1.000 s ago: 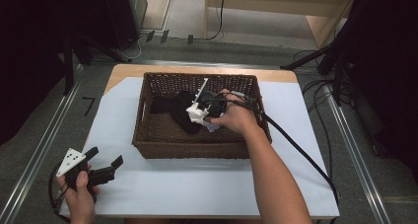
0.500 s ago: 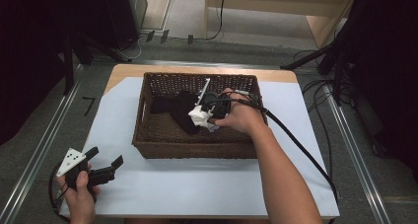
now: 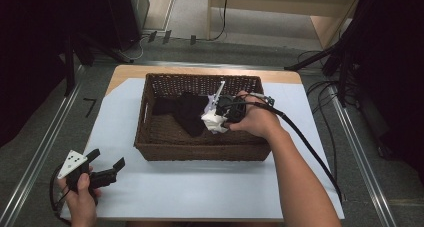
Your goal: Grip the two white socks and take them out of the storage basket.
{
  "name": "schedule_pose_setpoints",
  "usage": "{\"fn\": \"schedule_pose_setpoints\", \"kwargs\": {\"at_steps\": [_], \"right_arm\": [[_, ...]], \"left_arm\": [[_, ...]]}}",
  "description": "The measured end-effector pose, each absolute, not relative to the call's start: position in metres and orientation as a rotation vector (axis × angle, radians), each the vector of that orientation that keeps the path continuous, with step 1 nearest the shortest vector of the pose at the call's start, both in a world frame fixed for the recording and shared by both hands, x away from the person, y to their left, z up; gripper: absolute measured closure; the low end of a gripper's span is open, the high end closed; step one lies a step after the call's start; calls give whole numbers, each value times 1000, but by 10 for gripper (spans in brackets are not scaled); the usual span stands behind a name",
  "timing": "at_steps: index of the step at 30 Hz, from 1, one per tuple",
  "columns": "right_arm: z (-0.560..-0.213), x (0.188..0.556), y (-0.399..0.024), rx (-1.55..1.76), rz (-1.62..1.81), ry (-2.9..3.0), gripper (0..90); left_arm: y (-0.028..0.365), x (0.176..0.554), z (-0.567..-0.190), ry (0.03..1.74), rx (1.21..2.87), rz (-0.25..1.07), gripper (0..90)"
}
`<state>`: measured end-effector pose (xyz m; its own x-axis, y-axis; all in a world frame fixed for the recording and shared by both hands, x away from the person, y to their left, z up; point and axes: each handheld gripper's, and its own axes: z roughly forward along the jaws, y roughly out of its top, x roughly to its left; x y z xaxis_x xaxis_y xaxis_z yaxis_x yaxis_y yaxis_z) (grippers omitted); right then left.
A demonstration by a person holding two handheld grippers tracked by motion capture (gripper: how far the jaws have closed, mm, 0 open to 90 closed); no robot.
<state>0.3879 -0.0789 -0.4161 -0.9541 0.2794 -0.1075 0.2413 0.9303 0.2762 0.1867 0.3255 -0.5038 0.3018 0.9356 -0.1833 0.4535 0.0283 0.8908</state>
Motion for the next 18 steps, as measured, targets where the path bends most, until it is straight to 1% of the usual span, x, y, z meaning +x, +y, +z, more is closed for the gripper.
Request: {"fn": "schedule_pose_setpoints", "kwargs": {"at_steps": [18], "right_arm": [[-401,378,-118,423,380,2940,745]], "left_arm": [[325,187,-504,1306,1589,616,1]]}}
